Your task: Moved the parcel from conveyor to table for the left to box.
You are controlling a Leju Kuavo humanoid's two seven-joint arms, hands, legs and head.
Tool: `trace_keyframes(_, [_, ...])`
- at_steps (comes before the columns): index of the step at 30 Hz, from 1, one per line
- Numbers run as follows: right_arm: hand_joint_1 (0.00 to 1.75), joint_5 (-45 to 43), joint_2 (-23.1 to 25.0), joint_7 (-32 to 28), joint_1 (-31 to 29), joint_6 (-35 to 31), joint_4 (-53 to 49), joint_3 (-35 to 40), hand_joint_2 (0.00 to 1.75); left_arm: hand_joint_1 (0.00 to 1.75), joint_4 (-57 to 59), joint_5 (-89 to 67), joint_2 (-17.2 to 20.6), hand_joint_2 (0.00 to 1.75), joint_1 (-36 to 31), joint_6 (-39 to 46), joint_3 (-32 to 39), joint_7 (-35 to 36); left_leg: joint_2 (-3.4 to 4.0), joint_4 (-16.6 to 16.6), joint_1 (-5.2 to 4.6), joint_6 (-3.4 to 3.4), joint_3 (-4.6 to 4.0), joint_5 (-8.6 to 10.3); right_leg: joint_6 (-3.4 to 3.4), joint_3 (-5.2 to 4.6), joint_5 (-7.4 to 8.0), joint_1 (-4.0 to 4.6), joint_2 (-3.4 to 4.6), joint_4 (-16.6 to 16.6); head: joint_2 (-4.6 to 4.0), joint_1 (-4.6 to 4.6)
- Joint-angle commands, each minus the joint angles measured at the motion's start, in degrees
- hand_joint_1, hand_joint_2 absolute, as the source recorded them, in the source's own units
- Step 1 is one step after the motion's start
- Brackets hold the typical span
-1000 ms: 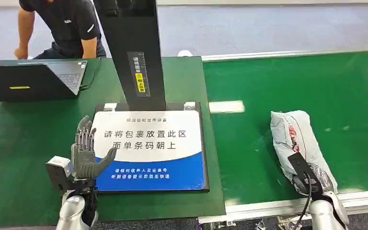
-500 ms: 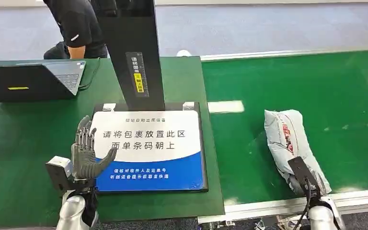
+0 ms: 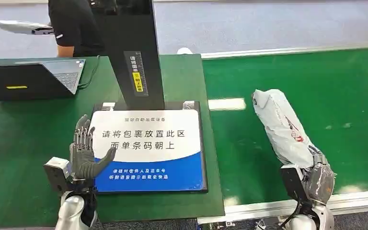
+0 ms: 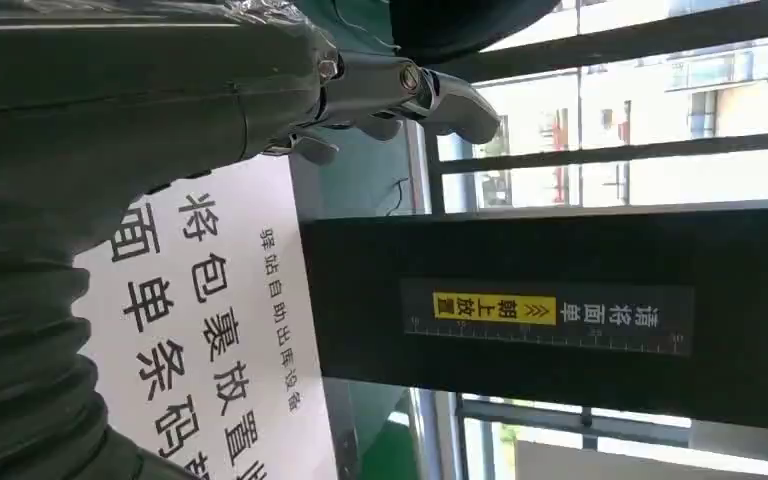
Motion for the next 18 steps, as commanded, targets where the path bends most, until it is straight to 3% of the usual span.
trace_keyframes(1, [1.75,2.3,2.8,-3.2,1.9,-8.4,-5.9,2.1,1.75,0.00,2.5,-0.1,0.2,1.75,-1.6,0.2,-0.3,0.0,-0.04,0.0,0.00,-0.04,0.03,0.01,-0.11,0.00,0.01,0.01,-0.06,0.0,0.00,0.00])
trace_keyframes(3, [1.75,5.1,3.8,-4.0,3.0,-11.3,-8.9,2.9,1.75,0.00,2.7,-0.1,0.3,1.75,-1.6,0.2,-0.8,-0.5,-0.07,0.0,-0.03,-0.04,0.01,0.00,-0.12,-0.03,-0.02,-0.02,-0.08,0.0,0.00,0.00])
trace_keyframes(13, [1.75,8.8,3.5,-4.8,1.9,-11.3,-8.3,6.6,1.75,0.00,2.8,0.1,0.4,1.75,-2.0,0.6,-1.3,-1.2,-0.05,0.0,-0.01,-0.04,-0.03,0.02,-0.09,-0.08,0.01,0.01,-0.06,0.0,0.00,0.00])
trace_keyframes(17, [1.75,26.7,-1.8,0.1,-2.5,-8.0,-0.8,19.7,1.75,0.00,2.2,0.5,0.4,1.75,-2.6,1.0,-1.5,-2.1,0.16,0.0,0.01,-0.02,-0.03,0.00,-0.08,-0.11,0.07,0.02,0.14,0.0,0.00,0.00])
trace_keyframes(18, [1.75,27.6,-2.1,0.5,-3.5,-7.3,0.7,22.7,1.75,0.00,2.3,0.5,0.4,1.75,-2.8,1.1,-1.6,-2.1,0.20,0.0,-0.01,-0.03,0.00,0.00,-0.12,-0.10,0.08,0.01,0.19,0.0,0.00,0.00])
